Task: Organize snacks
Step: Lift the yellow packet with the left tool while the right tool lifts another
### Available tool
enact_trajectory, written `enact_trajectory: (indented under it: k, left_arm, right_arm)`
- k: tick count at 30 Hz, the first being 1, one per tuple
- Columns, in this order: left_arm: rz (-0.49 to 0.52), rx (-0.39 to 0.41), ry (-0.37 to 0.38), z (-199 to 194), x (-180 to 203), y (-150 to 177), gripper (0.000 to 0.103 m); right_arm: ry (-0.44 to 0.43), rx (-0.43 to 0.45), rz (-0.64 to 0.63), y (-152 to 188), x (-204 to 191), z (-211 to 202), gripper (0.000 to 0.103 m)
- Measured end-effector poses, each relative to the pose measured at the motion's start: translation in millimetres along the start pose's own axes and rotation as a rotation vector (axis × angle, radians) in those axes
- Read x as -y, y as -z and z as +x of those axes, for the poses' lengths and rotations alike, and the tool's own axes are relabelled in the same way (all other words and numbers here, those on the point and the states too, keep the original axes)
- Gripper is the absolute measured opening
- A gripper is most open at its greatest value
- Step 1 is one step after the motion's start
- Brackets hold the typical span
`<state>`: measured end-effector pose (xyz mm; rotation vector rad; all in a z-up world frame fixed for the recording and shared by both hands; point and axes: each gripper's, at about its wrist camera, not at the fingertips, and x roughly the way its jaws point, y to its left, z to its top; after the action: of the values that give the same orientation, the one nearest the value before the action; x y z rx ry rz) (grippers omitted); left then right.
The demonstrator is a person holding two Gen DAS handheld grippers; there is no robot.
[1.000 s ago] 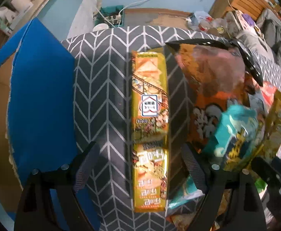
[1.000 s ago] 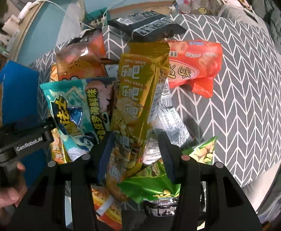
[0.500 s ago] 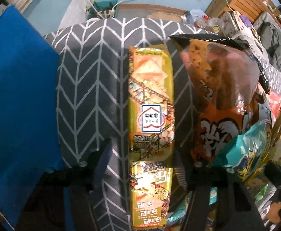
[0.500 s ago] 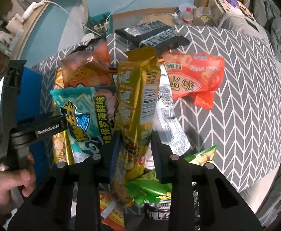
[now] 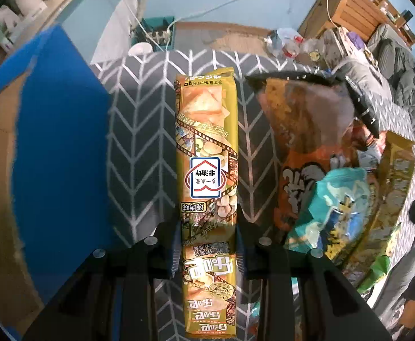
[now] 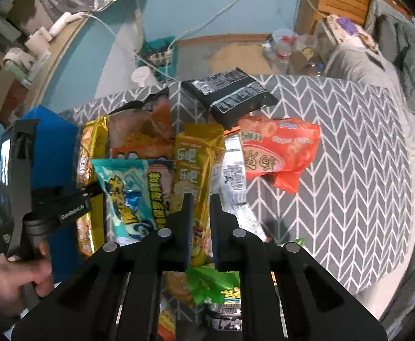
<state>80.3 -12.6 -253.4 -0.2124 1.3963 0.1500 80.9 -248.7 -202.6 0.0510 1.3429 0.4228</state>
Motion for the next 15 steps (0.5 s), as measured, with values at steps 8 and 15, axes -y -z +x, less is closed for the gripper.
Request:
enact_trajectory:
  k: [8, 15]
  left_arm:
    - [-0.029, 0.068, 0.004, -31.7, -8.6, 3.4, 0.032]
    - [-0.051, 0.077, 0.020, -41.6, -15.2, 5.0, 0.032]
  right_arm:
    - [-0.012, -0.016, -0.014, 4.3, -9.9, 16.9, 0.030]
    - [0.005, -0.062, 0.009, 6.2, -11.2, 37.4, 0.031]
